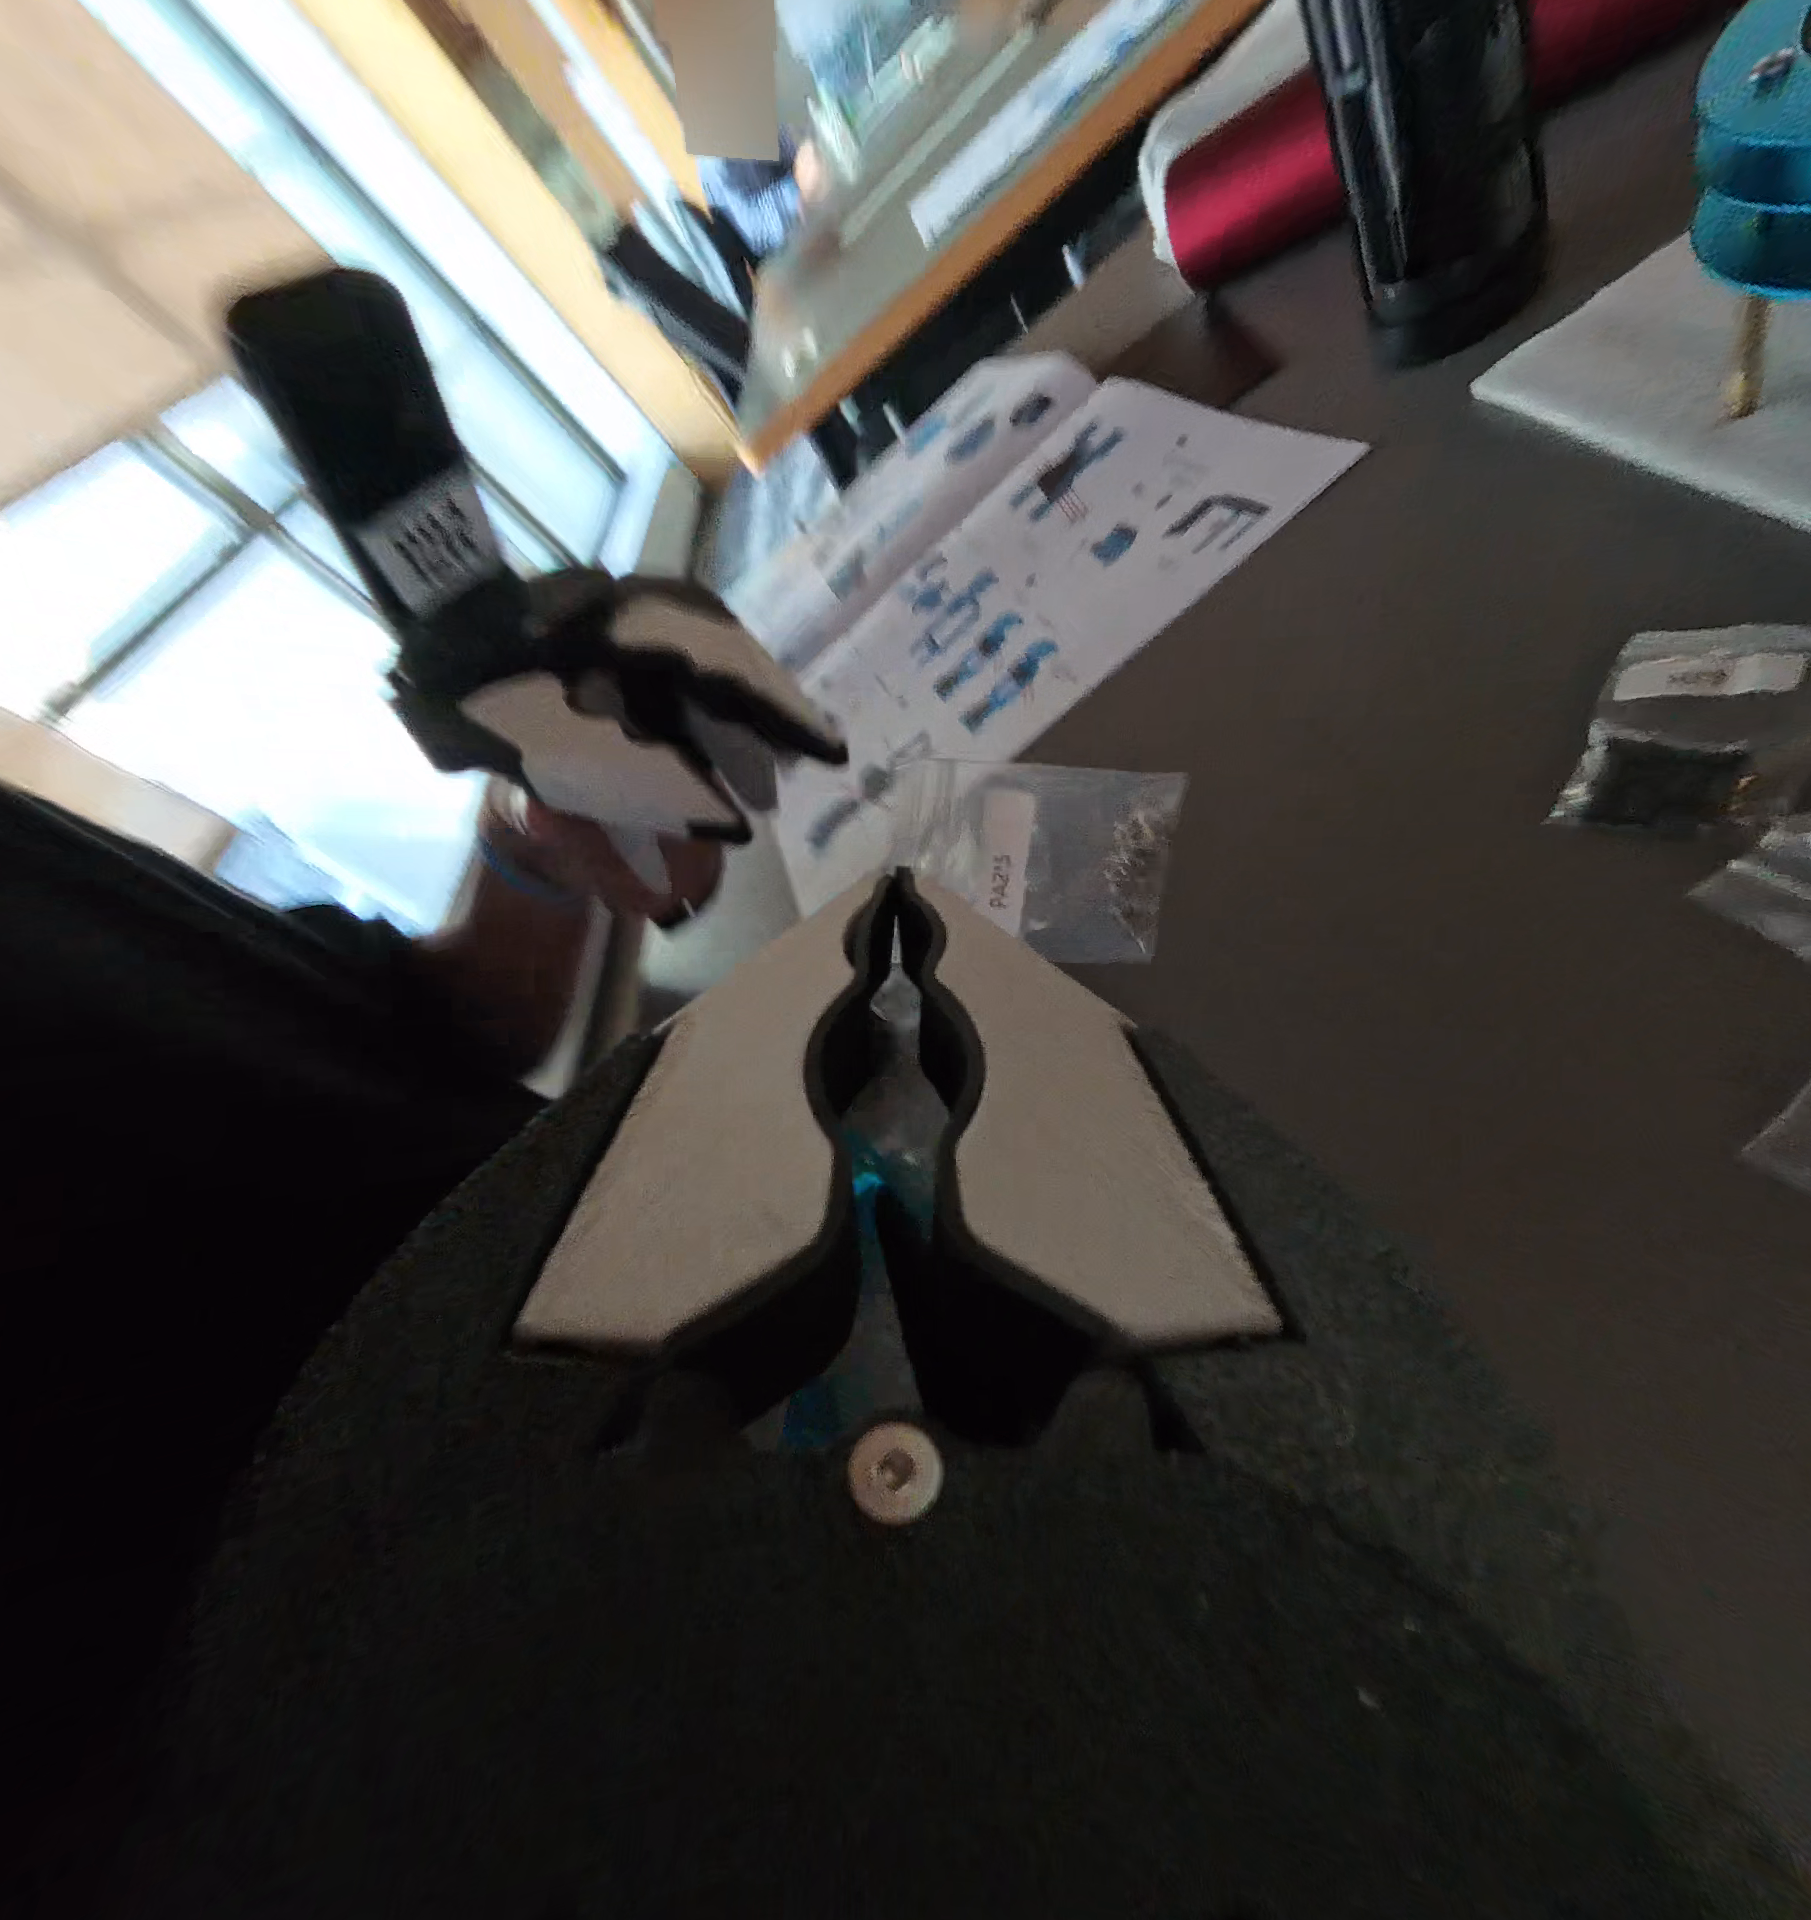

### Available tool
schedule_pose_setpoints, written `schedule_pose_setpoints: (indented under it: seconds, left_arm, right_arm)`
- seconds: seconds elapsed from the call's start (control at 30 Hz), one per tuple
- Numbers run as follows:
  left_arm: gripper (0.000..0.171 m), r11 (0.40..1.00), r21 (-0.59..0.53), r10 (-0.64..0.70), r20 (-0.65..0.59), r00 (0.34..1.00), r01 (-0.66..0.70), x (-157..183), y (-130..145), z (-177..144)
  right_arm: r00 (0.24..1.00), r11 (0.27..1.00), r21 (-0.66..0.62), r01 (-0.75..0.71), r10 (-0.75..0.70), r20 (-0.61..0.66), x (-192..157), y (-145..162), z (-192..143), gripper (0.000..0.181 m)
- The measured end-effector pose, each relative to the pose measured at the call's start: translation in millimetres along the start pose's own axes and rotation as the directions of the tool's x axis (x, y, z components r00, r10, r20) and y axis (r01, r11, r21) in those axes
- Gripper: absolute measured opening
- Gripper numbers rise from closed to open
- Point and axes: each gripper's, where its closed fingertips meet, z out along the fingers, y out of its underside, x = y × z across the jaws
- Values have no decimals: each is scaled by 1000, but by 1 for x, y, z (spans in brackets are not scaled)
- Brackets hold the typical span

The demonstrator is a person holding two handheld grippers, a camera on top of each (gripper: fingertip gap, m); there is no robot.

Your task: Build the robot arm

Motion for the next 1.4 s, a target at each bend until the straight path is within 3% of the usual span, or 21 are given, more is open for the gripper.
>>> schedule_pose_setpoints:
  seconds: [0.07, 0.17, 0.37, 0.57, 0.93, 1.2, 1.4]
  left_arm:
    - [26, 985, 60, -154, -150, 977, 164, 18, -8, 3]
    - [27, 945, 80, -278, -322, 905, 318, 33, -16, 7]
    - [27, 912, 28, -350, -464, 814, 408, 47, -18, 11]
    - [9, 898, -17, -392, -485, 782, 440, 46, -12, 14]
    - [0, 906, -44, -386, -492, 780, 420, 46, -7, 13]
    - [0, 922, -25, -350, -483, 803, 386, 46, -8, 12]
    - [10, 907, -40, -383, -496, 779, 420, 48, -5, 13]
  right_arm:
    - [990, 990, 94, -103, 93, 104, -11, -6, -2, 0]
    - [976, 983, 108, -148, 128, 174, -21, 1, 1, 0]
    - [941, 973, 112, -199, 158, 300, -42, 10, 4, 0]
    - [944, 981, 112, -159, 118, 307, -49, 13, 4, 0]
    - [952, 986, 99, -132, 99, 289, -47, 17, 3, 0]
    - [943, 980, 119, -161, 118, 310, -46, 14, 1, 0]
    - [944, 977, 122, -173, 129, 302, -43, 14, 2, 0]
